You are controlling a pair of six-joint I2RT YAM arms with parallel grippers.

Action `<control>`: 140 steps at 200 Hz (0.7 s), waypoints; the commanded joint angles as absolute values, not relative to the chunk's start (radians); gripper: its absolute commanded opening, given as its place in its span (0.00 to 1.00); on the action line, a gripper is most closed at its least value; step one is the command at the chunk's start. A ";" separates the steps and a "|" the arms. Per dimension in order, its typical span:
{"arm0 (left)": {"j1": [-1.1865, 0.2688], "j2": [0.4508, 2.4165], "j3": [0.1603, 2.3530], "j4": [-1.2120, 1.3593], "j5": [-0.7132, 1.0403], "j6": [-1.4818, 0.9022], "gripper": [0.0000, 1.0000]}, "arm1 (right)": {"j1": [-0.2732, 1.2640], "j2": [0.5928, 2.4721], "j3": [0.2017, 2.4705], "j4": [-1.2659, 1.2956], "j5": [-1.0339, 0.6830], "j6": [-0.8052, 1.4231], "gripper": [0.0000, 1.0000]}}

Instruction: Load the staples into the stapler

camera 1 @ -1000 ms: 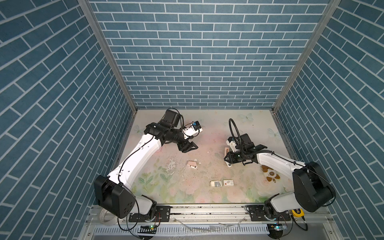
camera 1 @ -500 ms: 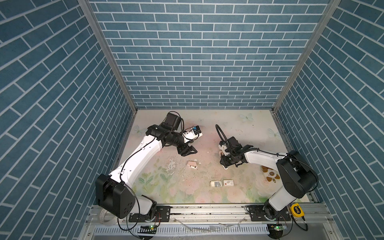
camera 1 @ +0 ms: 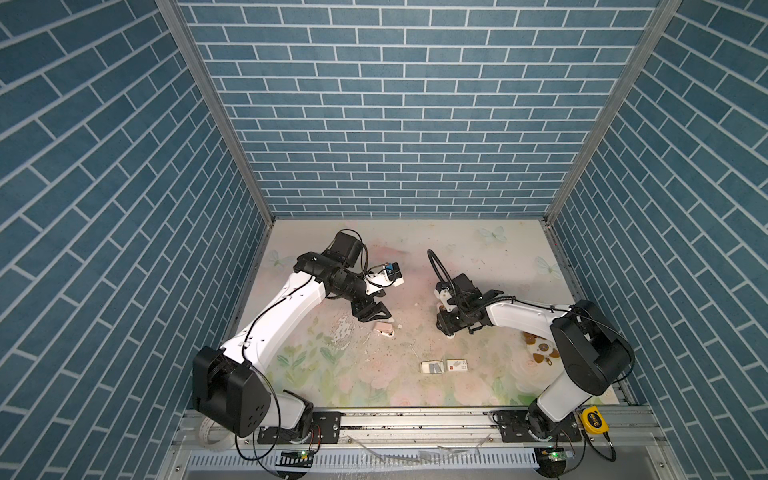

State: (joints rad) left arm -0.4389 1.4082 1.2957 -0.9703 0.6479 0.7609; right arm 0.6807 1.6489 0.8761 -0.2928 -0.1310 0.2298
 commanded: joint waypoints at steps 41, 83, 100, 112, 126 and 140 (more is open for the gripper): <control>-0.434 1.393 1.307 -1.053 0.609 0.860 0.73 | 0.684 1.565 0.919 -0.404 -0.147 0.178 0.55; -0.435 1.403 1.304 -1.060 0.574 0.886 0.74 | 0.686 1.493 0.977 -0.528 -0.174 0.158 0.56; -0.441 1.429 1.303 -1.055 0.545 0.901 0.74 | 0.685 1.462 0.998 -0.585 -0.197 0.163 0.55; -0.450 1.454 1.291 -1.035 0.517 0.916 0.75 | 0.684 1.420 0.998 -0.622 -0.204 0.183 0.53; -0.474 1.489 1.278 -1.012 0.480 0.934 0.74 | 0.676 1.353 0.987 -0.667 -0.193 0.225 0.51; -0.511 1.527 1.266 -0.984 0.434 0.948 0.74 | 0.658 1.289 0.967 -0.706 -0.208 0.276 0.47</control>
State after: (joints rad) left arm -0.4618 1.4677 1.2934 -1.0172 0.5171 0.9009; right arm 0.6765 1.3945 0.9810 -0.5739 -0.1814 0.2138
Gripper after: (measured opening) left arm 0.740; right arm 0.499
